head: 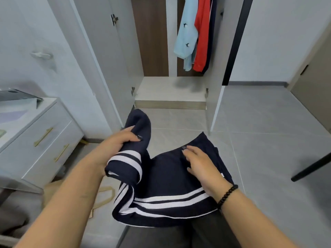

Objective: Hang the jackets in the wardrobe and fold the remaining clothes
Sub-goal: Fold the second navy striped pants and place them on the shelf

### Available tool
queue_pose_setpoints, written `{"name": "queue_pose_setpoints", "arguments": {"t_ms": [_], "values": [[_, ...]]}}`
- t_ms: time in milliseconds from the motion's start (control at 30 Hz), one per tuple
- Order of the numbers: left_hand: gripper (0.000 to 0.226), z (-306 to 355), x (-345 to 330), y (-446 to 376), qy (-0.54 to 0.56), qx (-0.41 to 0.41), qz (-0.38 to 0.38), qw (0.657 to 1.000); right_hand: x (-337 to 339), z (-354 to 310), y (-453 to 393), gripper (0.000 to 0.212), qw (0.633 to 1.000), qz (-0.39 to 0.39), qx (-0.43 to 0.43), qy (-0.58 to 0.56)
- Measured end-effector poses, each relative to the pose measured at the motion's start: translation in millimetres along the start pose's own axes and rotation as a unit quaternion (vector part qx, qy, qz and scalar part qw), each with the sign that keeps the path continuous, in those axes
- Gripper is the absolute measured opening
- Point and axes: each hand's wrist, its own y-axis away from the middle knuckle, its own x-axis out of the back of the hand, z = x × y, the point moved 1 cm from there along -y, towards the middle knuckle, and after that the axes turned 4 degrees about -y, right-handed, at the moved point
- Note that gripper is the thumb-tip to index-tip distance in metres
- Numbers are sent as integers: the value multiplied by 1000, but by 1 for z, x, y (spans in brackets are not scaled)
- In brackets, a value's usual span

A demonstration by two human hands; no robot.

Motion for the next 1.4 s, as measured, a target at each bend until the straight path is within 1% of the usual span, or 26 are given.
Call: {"name": "queue_pose_setpoints", "arguments": {"t_ms": [33,67,100,167,233,300,367,467,533,567,633,667,700,733,800,867,967,1033,1133,1167,1233,1267,1300,1333,1367,1400], "values": [[37,2,-17,1,-20,-2,-26,999,7,-1,-1,43,993,-9,-43,-107],[37,2,-38,2,-44,-7,-63,997,13,0,-2,44,977,-19,-74,-197],[35,0,-56,0,-61,-4,-75,995,18,1,-3,49,961,-24,-94,-260],[34,-11,-91,-6,-86,5,-78,993,26,3,-3,56,937,-35,-114,-329],[42,-22,-119,-10,-112,21,-92,989,31,4,-3,54,927,-44,-115,-354],[51,-34,-143,-8,-163,16,-115,980,35,3,-1,44,928,-41,-109,-354],[56,-47,-156,-5,-180,22,-126,975,38,4,0,32,938,-27,-112,-326],[51,-58,-156,1,-144,33,-114,982,43,9,-6,13,974,24,-99,-200],[48,-61,-141,5,-133,4,-73,988,44,12,-10,14,988,50,-79,-123],[46,-62,-130,7,-157,-27,-36,987,44,13,-12,17,990,57,-74,-101],[44,-66,-107,11,-239,-94,55,965,46,13,-14,23,993,59,-57,-85],[45,-69,-96,14,-280,-116,89,949,48,11,-16,26,993,49,-42,-94],[48,-73,-88,17,-317,-127,104,934,51,10,-17,28,993,35,-26,-113],[51,-78,-81,21,-351,-131,105,921,55,8,-18,30,990,21,-13,-136],[57,-91,-77,27,-407,-119,82,902,65,7,-18,31,988,11,-9,-156],[62,-101,-81,32,-436,-99,61,892,74,13,-17,29,991,35,-26,-130],[69,-109,-91,36,-450,-77,62,888,81,21,-17,23,993,91,-32,-65],[74,-111,-93,35,-408,-63,73,908,83,21,-18,19,991,128,-13,-20],[80,-111,-91,33,-302,-32,103,947,89,21,-20,19,990,141,-4,-1],[75,-111,-90,31,-263,-24,115,958,92,23,-21,18,990,140,-14,-12],[50,-113,-86,30,-154,-14,143,978,100,25,-22,15,989,138,-43,-39],[40,-114,-83,29,-90,9,139,986,104,27,-22,15,987,136,-60,-52],[31,-115,-81,27,-23,41,113,993,107,29,-22,14,986,133,-76,-62],[26,-115,-80,25,37,75,69,994,110,30,-22,14,986,130,-88,-58],[26,-114,-81,24,82,101,23,991,112,29,-23,13,987,130,-94,-31],[26,-112,-84,23,106,117,-9,987,115,27,-26,11,986,135,-93,28]]}}
